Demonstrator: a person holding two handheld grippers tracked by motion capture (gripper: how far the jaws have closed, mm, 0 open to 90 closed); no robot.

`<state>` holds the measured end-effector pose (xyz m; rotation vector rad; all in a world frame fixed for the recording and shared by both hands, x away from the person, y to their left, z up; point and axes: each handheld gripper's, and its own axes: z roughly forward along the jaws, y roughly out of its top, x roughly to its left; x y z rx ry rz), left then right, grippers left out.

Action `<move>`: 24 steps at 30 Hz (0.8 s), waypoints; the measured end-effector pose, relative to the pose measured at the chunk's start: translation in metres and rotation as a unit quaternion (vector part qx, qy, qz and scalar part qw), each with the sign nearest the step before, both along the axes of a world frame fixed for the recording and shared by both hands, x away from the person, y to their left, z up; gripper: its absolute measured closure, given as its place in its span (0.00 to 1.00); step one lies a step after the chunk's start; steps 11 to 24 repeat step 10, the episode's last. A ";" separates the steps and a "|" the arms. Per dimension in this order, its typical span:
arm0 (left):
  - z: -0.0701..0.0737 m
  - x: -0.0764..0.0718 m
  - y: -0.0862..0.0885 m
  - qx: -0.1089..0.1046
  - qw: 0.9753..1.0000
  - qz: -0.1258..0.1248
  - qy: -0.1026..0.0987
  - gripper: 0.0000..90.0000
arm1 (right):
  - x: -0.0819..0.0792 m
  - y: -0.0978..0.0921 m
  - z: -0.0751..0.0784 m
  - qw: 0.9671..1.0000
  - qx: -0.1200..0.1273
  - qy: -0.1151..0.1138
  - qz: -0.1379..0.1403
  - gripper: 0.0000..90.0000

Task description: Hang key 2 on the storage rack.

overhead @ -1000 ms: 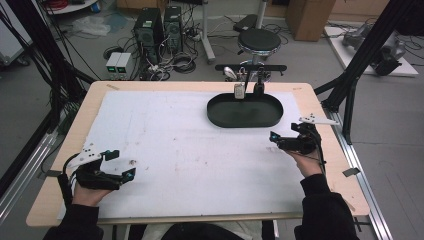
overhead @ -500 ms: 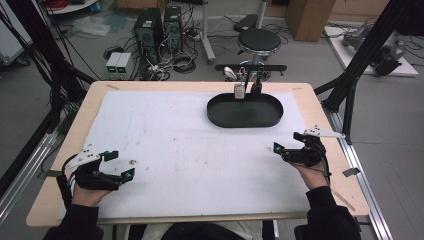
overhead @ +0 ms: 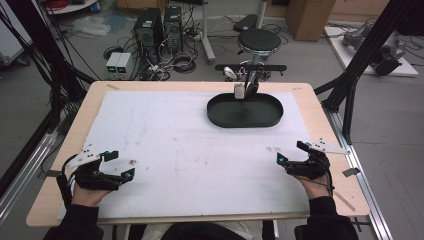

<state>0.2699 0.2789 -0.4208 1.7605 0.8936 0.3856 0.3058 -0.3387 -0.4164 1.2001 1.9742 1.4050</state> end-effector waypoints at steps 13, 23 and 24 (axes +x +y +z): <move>-0.001 0.003 -0.002 0.003 1.000 -0.005 0.002 0.03 | -0.007 -0.011 -0.008 1.000 0.003 -0.001 -0.024 0.01; -0.001 0.003 -0.002 0.003 1.000 -0.005 0.002 0.03 | -0.007 -0.011 -0.008 1.000 0.003 -0.001 -0.024 0.01; -0.001 0.003 -0.002 0.003 1.000 -0.005 0.002 0.03 | -0.007 -0.011 -0.008 1.000 0.003 -0.001 -0.024 0.01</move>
